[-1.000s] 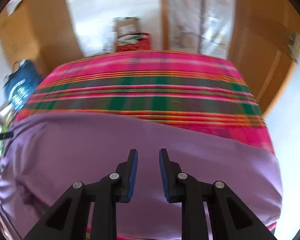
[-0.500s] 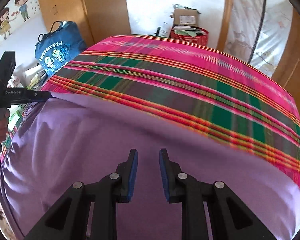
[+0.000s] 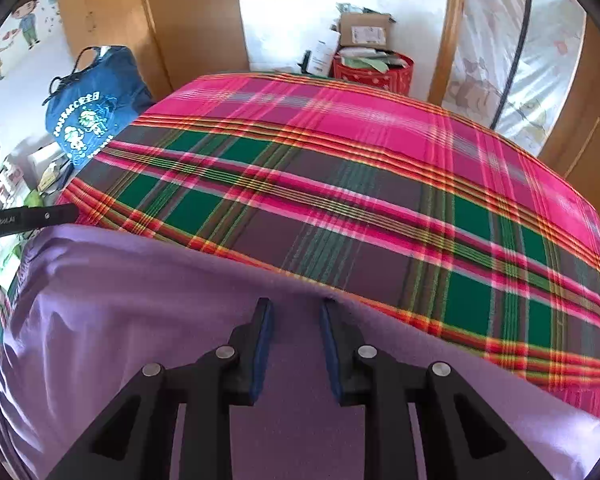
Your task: Fold clothes
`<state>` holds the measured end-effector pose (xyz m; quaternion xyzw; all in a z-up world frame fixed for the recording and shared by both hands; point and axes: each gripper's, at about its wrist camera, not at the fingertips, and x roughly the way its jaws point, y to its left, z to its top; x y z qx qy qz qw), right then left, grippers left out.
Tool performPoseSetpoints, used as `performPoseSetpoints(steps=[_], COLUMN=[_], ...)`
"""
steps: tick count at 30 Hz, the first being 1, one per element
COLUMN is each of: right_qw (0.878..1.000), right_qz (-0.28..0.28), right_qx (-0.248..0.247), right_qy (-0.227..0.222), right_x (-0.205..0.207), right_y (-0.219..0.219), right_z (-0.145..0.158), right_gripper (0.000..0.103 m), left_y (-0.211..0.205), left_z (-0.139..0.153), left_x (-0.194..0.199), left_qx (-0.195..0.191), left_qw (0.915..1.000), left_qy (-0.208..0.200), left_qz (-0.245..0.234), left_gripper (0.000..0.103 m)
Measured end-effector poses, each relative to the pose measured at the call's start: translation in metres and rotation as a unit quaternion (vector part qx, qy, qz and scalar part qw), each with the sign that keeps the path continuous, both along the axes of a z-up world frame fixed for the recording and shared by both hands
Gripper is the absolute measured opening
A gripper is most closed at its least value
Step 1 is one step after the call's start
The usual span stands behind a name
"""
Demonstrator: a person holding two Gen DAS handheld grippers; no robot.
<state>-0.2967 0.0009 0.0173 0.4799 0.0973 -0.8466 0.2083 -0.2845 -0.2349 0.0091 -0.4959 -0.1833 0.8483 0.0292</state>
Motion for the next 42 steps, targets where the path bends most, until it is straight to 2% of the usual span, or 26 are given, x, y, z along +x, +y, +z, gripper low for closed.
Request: performPoseSetpoints(steps=[3,7,10,12,14,17,22,26,27,28,29,30,33,36,42], right_qw=[1.000,0.999,0.998,0.995,0.990,0.981,0.976,0.978,0.981,0.981,0.980,0.979,0.978,0.969,0.964], right_qz=[-0.010,-0.018,-0.012,0.005,0.027,0.057,0.074,0.087,0.090,0.093,0.096,0.102,0.121,0.154,0.129], right_qx=[-0.004,-0.028,-0.063,-0.100,-0.127,-0.161,-0.169,-0.145,-0.136,-0.139,-0.143,-0.152,-0.159,-0.186,-0.203], right_qy=[0.008,0.009,0.001,-0.021,-0.050,-0.090,-0.117,-0.118,-0.108,-0.102,-0.096,-0.093,-0.065,-0.046,-0.112], right_x=[0.009,0.031,0.058,0.080,0.098,0.122,0.143,0.147,0.150,0.152,0.155,0.156,0.168,0.179,0.169], right_y=[0.011,0.038,0.062,0.072,0.074,0.074,0.057,0.035,0.030,0.027,0.025,0.024,0.021,0.027,0.027], right_z=[0.012,0.033,0.047,0.048,0.041,0.028,0.009,-0.002,-0.003,-0.002,-0.001,0.001,0.009,0.018,-0.005], right_gripper=[0.025,0.025,0.025,0.027,0.035,0.039,0.045,0.045,0.045,0.039,0.024,0.018,0.014,0.013,0.017], left_y=[-0.004,-0.014,-0.017,-0.014,-0.006,0.006,0.018,0.014,0.012,0.009,0.007,0.004,0.002,0.001,-0.002], left_z=[0.002,0.013,0.022,0.028,0.029,0.030,0.019,0.011,0.009,0.006,0.004,0.003,0.001,-0.001,-0.002], left_x=[0.010,0.042,0.069,0.089,0.104,0.127,0.152,0.156,0.157,0.156,0.156,0.156,0.156,0.154,0.152], left_qx=[-0.003,0.001,-0.002,-0.009,-0.015,-0.025,-0.041,-0.042,-0.038,-0.036,-0.035,-0.031,-0.027,-0.026,-0.016], left_qw=[0.9998,0.9998,0.9997,0.9997,0.9999,0.9996,0.9984,0.9982,0.9983,0.9983,0.9982,0.9983,0.9984,0.9984,0.9986], left_qy=[-0.016,-0.007,0.002,0.003,-0.001,-0.006,-0.022,-0.036,-0.040,-0.044,-0.048,-0.049,-0.049,-0.051,-0.050], left_qz=[0.011,0.017,0.023,0.024,0.009,-0.014,-0.033,-0.022,-0.018,-0.015,-0.011,-0.007,-0.007,-0.008,-0.003], left_gripper=[0.026,0.026,0.026,0.026,0.026,0.026,0.026,0.026,0.026,0.026,0.026,0.026,0.026,0.026,0.026])
